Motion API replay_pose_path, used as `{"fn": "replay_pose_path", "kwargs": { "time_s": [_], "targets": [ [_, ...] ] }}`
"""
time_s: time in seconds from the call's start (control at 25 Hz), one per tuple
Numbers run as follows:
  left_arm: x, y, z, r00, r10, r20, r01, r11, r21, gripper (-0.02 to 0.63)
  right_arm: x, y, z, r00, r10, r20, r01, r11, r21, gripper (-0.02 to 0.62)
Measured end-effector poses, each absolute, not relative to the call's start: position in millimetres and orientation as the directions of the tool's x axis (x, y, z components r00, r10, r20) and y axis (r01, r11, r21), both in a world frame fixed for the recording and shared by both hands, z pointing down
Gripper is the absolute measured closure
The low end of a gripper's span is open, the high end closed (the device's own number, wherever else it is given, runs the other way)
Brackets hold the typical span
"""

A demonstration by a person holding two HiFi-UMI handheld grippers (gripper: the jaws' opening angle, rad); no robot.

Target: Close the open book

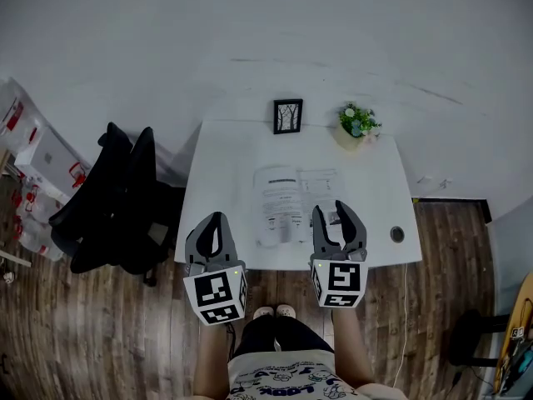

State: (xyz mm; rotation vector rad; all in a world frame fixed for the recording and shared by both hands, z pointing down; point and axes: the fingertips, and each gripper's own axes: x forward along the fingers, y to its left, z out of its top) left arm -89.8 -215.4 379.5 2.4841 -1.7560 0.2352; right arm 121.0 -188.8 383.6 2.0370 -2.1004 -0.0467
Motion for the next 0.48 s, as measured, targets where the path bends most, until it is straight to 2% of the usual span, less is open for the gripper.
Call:
{"fn": "replay_pose_path", "kwargs": {
  "time_s": [0.48],
  "targets": [
    [-83.9, -218.8, 391.5, 0.279, -0.936, 0.217, -0.955, -0.293, -0.038, 0.583, 127.5, -194.8, 407.1, -0.063, -0.979, 0.196, -0.968, 0.108, 0.228, 0.439]
  ]
}}
